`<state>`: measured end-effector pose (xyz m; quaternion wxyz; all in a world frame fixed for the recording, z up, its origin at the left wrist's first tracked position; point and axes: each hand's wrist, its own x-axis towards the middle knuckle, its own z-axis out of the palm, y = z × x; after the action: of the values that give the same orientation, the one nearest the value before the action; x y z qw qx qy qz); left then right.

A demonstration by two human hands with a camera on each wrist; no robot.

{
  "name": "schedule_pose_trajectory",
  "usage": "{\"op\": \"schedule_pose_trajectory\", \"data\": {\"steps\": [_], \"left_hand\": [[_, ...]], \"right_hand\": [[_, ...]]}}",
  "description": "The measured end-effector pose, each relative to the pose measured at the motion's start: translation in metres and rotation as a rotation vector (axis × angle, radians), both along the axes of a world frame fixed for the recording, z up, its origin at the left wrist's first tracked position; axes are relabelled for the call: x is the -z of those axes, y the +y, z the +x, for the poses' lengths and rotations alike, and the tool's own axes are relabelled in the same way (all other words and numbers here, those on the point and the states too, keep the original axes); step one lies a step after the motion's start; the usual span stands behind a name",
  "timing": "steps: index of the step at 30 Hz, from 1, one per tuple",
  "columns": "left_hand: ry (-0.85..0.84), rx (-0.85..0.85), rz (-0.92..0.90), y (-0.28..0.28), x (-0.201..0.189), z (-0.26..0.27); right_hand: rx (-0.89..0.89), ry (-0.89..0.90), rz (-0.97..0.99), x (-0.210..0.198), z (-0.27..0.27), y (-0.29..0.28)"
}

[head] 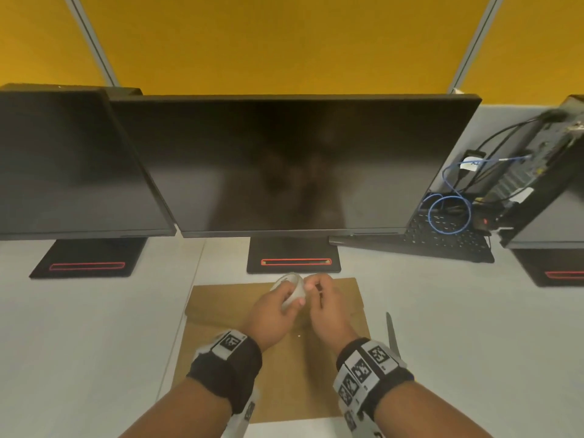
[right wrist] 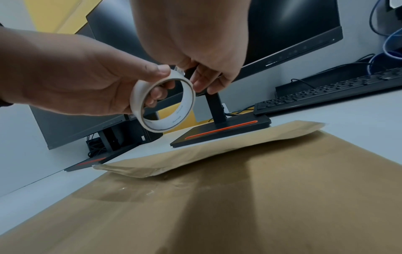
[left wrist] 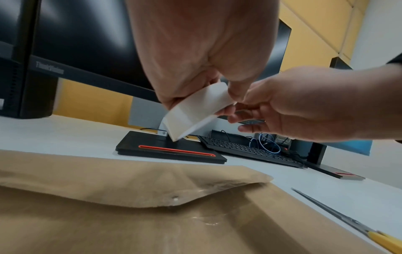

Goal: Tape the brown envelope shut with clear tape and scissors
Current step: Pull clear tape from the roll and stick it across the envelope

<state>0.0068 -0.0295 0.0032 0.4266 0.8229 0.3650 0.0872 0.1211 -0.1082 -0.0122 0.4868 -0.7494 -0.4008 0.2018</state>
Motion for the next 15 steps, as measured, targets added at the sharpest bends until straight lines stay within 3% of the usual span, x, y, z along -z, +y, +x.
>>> {"op": "schedule_pose_trajectory", "data": {"steps": [5, 10, 15], "left_hand": [[0.095, -0.092, 0.041, 0.008, -0.005, 0.003], [0.078, -0.036, 0.034, 0.016, -0.01, 0.002], [-0.107, -0.049, -0.182, 0.017, -0.013, 0.006]], "right_hand": [[-0.068, -0.021, 0.021, -0.013, -0.007, -0.006], [0.039, 0.235, 0.004, -0.018, 0.005, -0.002], [0.032, 0.591, 0.038, -0.027, 0.025, 0.002]]}}
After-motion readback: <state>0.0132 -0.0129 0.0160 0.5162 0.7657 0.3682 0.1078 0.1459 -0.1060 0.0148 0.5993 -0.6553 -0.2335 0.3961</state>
